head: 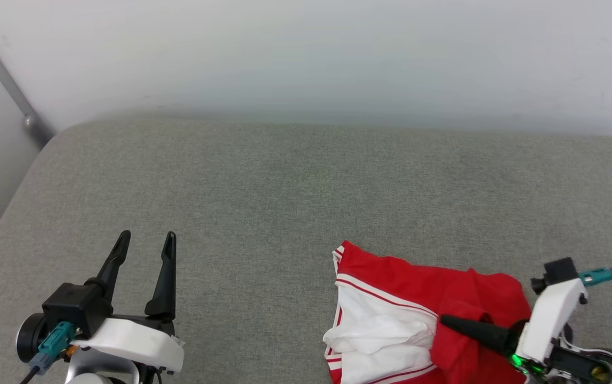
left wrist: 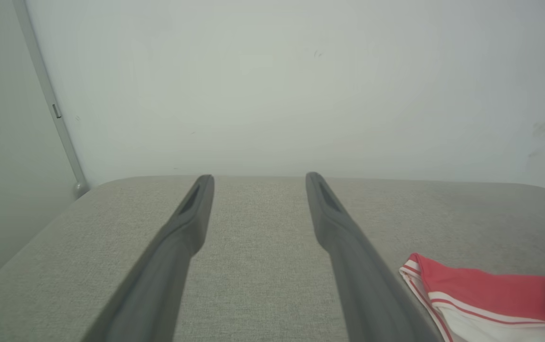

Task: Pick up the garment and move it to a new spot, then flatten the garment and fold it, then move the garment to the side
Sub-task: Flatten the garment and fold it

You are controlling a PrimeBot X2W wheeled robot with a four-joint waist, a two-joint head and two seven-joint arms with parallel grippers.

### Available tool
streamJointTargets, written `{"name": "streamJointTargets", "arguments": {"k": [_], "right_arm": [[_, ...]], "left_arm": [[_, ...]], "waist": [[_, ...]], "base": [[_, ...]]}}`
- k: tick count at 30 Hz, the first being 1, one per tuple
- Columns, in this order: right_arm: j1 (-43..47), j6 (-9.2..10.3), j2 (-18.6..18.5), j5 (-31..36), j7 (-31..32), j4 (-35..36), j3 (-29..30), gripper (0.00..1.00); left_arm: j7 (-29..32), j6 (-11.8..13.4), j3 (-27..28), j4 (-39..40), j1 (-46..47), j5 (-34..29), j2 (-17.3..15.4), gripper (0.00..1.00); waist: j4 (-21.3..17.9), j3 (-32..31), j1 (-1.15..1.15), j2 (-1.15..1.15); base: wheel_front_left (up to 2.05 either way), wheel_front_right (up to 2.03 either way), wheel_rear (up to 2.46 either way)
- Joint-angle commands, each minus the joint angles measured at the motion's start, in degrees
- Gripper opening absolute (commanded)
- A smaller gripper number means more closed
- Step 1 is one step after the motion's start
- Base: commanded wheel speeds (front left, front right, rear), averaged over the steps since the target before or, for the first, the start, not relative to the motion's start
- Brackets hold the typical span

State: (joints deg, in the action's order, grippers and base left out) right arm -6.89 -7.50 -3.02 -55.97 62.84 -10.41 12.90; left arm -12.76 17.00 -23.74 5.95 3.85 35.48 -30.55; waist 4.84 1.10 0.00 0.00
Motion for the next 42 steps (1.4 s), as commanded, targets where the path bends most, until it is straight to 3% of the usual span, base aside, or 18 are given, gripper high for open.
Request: {"name": "streamJointTargets", "arguments": {"k": [1,7,13,14,15,19,23,31,35,42], "right_arm": [[-1.06,0.02,0.22,-1.52,-1.33,-0.96,-2.19,0.0],[-5.57,0.02,0.21,-7.38,-8.87,-6.49,-14.39,0.0],[-9.24,0.02,0.16,-9.02,-14.8,-11.86,-24.61,0.0],[-9.73,0.02,0.16,-8.94,-15.96,-12.57,-25.57,0.2],[-10.17,0.02,0.16,-8.94,-17.02,-13.18,-26.58,1.0],[-11.71,0.02,0.16,-7.71,-19.68,-14.13,-29.64,1.0],[-13.05,0.02,-2.27,-5.32,-21.23,-11.38,-32.52,1.0],[-12.07,0.02,-11.26,4.54,-26.41,-2.08,-36.68,1.0],[-9.67,0.02,-15.01,12.11,-31.13,-0.53,-32.75,1.0],[-3.6,0.02,-17.77,26.17,-40.36,0.45,-17.83,1.0]], "left_arm": [[-0.03,-0.21,-0.05,-0.07,0.77,0.23,0.07,1.0],[-0.06,-0.87,-0.8,-0.36,2.24,0.09,0.79,1.0],[-0.37,-1.67,-1.32,-1.41,3.88,0.09,1.68,1.0],[-0.47,-1.76,-1.32,-1.62,4.07,0.16,1.78,1.0],[-0.53,-1.79,-1.31,-1.82,4.25,0.21,1.88,1.0],[-0.9,-1.97,-1.08,-2.59,4.37,0.34,2.2,1.0],[-1.14,-2.1,-1.04,-3.11,4.12,0.44,2.38,1.0],[-1.34,-1.58,-0.8,-3.64,3.21,0.6,2.35,1.0],[-1.3,-1.15,-0.68,-3.88,2.57,0.53,2.25,1.0],[-1.15,-0.25,-0.79,-3.39,1.27,0.99,2.57,1.0]], "waist": [[0.57,0.45,0.0,0.0],[2.02,2.06,0.0,0.0],[2.93,3.41,0.0,0.0],[2.96,3.57,0.0,0.0],[2.95,3.72,0.0,0.0],[2.51,3.95,0.0,0.0],[1.73,3.75,0.0,0.0],[-0.57,2.83,0.0,0.0],[-1.73,1.97,0.0,0.0],[-3.2,0.5,0.0,0.0]], "base": [[0.0,0.0,0.0],[0.0,0.0,0.0],[0.0,0.0,0.0],[0.0,0.0,0.0],[0.0,0.0,0.0],[0.0,0.0,0.0],[0.0,0.0,0.0],[0.0,0.0,0.0],[0.0,0.0,0.0],[0.0,0.0,0.0]]}}
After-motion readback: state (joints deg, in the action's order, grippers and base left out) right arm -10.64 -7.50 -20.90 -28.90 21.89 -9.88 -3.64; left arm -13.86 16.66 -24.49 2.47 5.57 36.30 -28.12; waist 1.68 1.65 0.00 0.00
